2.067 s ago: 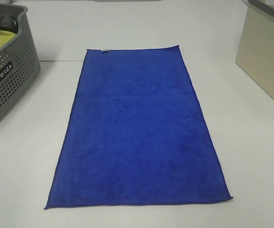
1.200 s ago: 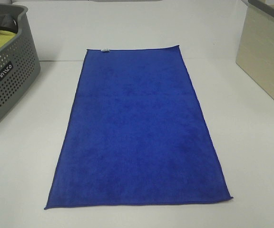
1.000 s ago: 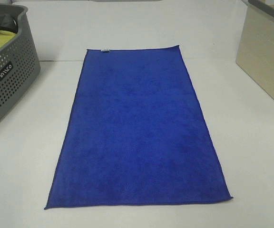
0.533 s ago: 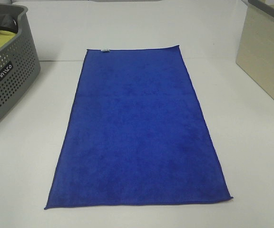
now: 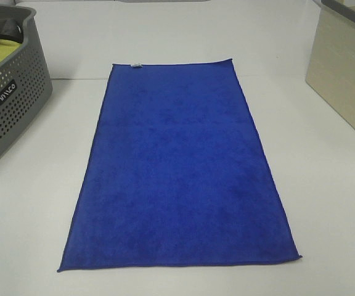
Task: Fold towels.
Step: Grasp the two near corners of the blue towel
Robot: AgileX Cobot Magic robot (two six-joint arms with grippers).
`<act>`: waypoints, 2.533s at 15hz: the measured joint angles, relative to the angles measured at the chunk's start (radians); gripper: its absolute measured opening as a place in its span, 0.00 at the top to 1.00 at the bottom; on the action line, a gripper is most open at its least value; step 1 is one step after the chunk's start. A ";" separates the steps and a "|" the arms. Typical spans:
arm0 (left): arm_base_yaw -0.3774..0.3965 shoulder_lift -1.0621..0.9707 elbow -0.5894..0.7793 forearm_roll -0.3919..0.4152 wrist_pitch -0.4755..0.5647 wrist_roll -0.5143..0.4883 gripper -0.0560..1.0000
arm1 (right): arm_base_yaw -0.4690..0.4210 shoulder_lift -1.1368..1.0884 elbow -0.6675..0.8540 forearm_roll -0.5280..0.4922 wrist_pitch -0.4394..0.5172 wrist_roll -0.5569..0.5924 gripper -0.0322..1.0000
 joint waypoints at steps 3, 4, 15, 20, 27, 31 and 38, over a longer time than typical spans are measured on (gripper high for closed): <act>0.000 0.000 0.000 0.000 0.000 0.000 0.42 | 0.000 0.000 0.000 0.000 0.000 0.000 0.24; 0.000 0.000 0.000 0.000 0.000 0.000 0.42 | 0.000 0.000 0.000 0.000 0.000 0.000 0.24; 0.000 0.000 0.000 0.000 0.000 0.000 0.42 | 0.000 0.000 0.000 0.000 0.000 0.000 0.24; 0.000 0.000 0.000 0.000 0.000 0.000 0.42 | 0.000 0.000 0.000 0.000 0.000 0.000 0.24; 0.000 0.000 0.000 0.000 -0.005 -0.005 0.42 | 0.000 0.000 0.000 0.000 0.000 0.001 0.24; 0.000 0.064 0.001 -0.048 -0.220 -0.074 0.42 | 0.000 0.140 -0.018 -0.001 -0.088 0.064 0.24; 0.000 0.633 0.055 -0.392 -0.432 -0.096 0.42 | 0.000 0.690 -0.018 0.097 -0.232 0.127 0.24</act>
